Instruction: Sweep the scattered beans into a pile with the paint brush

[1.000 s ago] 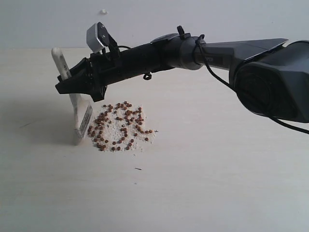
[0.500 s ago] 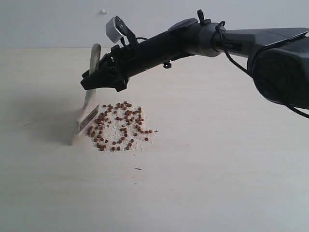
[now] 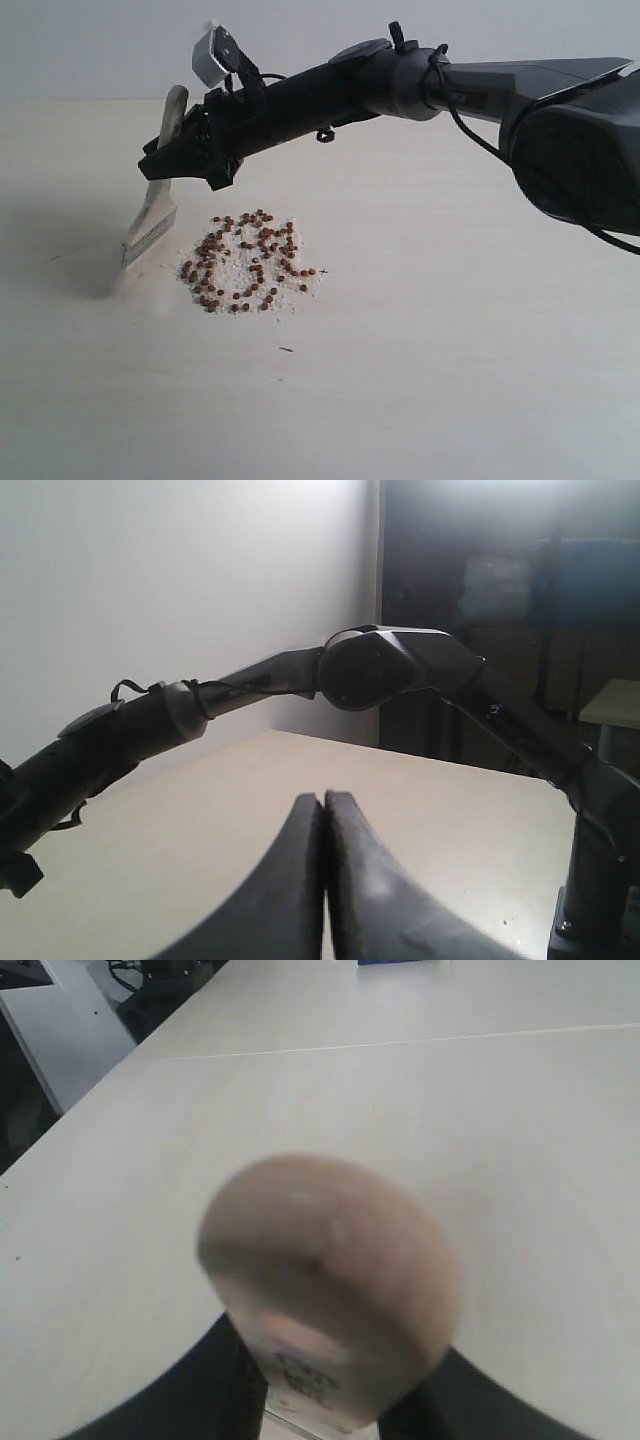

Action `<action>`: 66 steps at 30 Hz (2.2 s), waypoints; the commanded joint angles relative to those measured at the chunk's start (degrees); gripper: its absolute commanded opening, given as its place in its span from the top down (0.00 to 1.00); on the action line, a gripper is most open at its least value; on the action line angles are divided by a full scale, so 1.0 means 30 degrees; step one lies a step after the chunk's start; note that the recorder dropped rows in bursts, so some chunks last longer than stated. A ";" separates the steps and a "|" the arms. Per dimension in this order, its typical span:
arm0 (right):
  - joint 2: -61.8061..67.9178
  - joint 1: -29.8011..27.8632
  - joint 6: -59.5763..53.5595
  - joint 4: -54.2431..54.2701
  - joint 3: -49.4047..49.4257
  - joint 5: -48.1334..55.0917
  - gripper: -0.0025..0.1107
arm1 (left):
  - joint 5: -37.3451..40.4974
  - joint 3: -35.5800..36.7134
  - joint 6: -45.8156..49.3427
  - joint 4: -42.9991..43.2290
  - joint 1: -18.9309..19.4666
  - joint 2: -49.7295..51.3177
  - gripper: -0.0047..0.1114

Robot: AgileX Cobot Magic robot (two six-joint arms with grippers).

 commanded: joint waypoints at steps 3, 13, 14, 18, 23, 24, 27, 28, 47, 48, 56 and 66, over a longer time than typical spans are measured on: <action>-0.2060 -0.0020 0.3351 -0.2750 -0.0058 -0.1643 0.98 | 0.0026 0.0143 -0.0032 0.0038 0.0015 -0.0068 0.96; -0.3024 0.0649 0.3683 -0.5661 -0.0010 -0.1158 0.98 | 0.0026 0.0143 -0.0032 0.0048 0.0015 -0.0068 0.96; -0.3024 0.0700 0.3351 -0.5661 -0.0010 -0.1158 0.98 | 0.0026 0.0143 -0.0032 0.0048 0.0015 -0.0068 0.96; -0.3024 0.1208 0.2011 -0.5624 -0.0010 -0.1624 0.98 | 0.0026 0.0143 -0.0032 0.0048 0.0015 -0.0068 0.96; -0.3024 0.1935 0.0533 -0.5586 -0.0010 -0.2302 0.98 | 0.0026 0.0143 -0.0032 0.0048 0.0015 -0.0068 0.96; -0.3024 0.1982 0.0502 -0.5586 -0.0010 -0.2535 0.98 | 0.0026 0.0143 -0.0032 0.0048 0.0015 -0.0068 0.96; -0.3024 0.2087 0.0446 -0.5673 -0.0010 -0.2861 0.98 | 0.0026 0.0143 -0.0032 0.0048 0.0015 -0.0068 0.96; -0.3024 0.2087 0.0446 -0.5748 -0.0010 -0.3052 0.98 | 0.0026 0.0143 -0.0032 0.0048 0.0015 -0.0068 0.96; -0.2454 0.0875 0.4819 -0.9776 -0.0010 0.0051 0.98 | -0.0025 0.0143 -0.0032 0.0081 0.0015 -0.0068 0.96; -0.2454 0.0684 0.4958 -0.9859 -0.0010 0.0225 0.98 | -0.0025 0.0143 -0.0032 0.0081 0.0015 -0.0068 0.96; -0.3632 0.0041 0.5642 -1.0851 -0.0010 0.1279 0.98 | -0.0025 0.0143 -0.0032 0.0081 0.0015 -0.0068 0.96; -0.3973 0.0041 0.3614 -0.7402 -0.0010 -0.1355 0.98 | -0.0025 0.0143 -0.0032 0.0081 0.0015 -0.0068 0.96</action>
